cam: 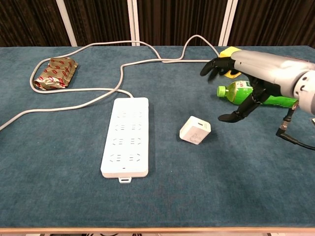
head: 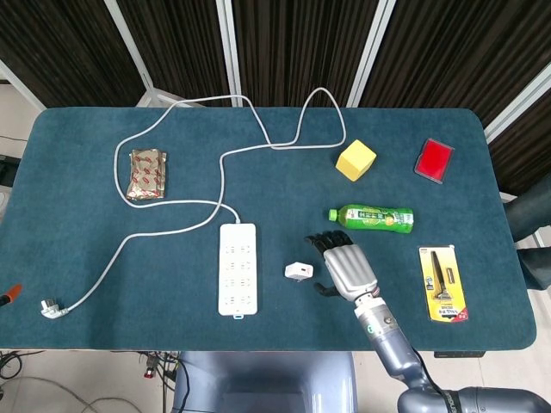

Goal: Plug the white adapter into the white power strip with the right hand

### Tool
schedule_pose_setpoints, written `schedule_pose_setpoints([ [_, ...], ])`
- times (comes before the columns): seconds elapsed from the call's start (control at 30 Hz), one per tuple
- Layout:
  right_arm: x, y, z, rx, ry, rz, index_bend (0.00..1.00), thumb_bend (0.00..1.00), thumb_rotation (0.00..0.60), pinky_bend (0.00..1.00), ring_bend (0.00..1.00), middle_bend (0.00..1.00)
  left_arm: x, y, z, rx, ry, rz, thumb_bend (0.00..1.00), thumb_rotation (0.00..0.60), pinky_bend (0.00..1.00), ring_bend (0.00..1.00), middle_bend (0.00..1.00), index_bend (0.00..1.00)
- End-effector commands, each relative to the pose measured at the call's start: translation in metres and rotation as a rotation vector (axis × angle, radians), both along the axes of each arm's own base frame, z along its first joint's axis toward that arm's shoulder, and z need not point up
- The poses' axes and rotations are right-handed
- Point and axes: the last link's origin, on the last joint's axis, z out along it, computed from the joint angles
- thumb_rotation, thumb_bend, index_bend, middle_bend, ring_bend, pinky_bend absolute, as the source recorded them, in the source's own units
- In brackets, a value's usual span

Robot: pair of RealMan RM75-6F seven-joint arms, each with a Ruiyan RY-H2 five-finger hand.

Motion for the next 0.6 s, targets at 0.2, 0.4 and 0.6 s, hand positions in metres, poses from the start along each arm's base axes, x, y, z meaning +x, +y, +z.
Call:
schedule_pose_setpoints([
  [0.2, 0.007, -0.012, -0.013, 0.012, 0.051, -0.028, 0.14, 0.28, 0.600, 0.08, 0.15, 0.13, 0.000, 0.000, 0.000, 0.000, 0.001, 0.001, 0.07, 0.600, 0.00, 0.00, 0.00, 0.11],
  [0.4, 0.012, -0.016, -0.027, 0.012, 0.087, -0.033, 0.20, 0.28, 0.600, 0.12, 0.26, 0.23, 0.000, 0.000, -0.001, 0.000, 0.002, 0.004, 0.07, 0.600, 0.00, 0.00, 0.00, 0.11],
  [0.6, 0.016, -0.013, -0.044, 0.061, 0.104, -0.076, 0.22, 0.28, 0.600, 0.14, 0.27, 0.25, -0.001, 0.001, 0.000, -0.001, 0.003, 0.006, 0.07, 0.600, 0.00, 0.00, 0.00, 0.11],
])
